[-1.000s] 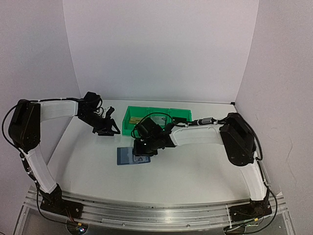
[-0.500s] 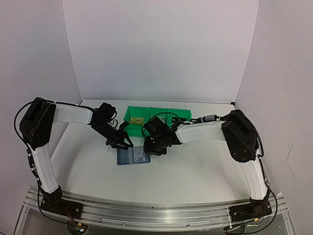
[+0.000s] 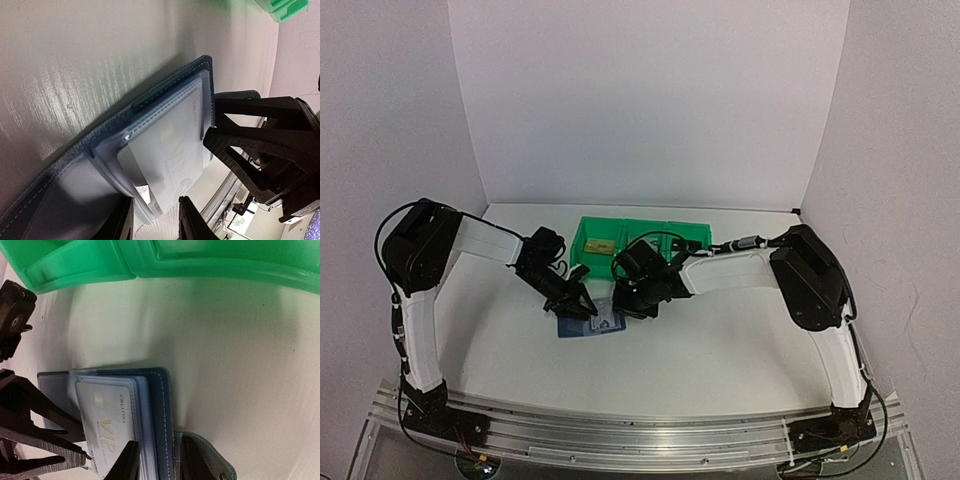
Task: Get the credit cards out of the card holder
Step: Remove the credit card from the card holder.
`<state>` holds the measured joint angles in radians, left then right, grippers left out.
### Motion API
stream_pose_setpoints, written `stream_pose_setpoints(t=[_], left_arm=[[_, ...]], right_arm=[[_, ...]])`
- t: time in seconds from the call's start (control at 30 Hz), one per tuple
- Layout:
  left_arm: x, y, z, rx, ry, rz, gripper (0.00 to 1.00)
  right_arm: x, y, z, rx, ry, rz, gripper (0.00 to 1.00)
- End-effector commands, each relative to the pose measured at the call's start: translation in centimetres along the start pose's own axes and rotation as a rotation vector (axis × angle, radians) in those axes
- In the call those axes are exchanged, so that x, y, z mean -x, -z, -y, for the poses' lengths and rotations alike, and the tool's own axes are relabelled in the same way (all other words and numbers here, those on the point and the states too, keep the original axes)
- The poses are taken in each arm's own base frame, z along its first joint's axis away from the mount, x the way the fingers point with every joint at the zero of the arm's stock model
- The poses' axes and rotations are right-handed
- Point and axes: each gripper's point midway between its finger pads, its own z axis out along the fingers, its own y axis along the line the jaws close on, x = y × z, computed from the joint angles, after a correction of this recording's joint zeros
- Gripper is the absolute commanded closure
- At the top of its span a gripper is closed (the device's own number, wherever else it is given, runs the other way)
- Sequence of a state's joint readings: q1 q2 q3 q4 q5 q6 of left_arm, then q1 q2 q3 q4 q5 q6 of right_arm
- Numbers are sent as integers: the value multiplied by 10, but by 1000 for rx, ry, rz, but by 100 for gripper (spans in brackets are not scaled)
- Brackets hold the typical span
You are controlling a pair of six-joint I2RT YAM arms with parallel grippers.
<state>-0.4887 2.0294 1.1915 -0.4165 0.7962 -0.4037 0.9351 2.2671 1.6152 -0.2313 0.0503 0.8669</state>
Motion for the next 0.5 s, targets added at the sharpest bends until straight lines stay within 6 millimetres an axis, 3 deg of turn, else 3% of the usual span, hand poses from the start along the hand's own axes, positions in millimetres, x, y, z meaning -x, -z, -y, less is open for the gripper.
stream_pose_setpoints(t=[0.0, 0.23, 0.47], left_arm=[[9, -10, -3, -12, 1, 10, 73], [25, 1, 28, -111, -66, 64, 77], [31, 1, 36, -146, -85, 75, 85]], right_arm=[[-40, -20, 19, -15, -39, -124, 76], [-42, -22, 14, 15, -36, -140, 79], [-46, -20, 9, 46, -42, -157, 79]])
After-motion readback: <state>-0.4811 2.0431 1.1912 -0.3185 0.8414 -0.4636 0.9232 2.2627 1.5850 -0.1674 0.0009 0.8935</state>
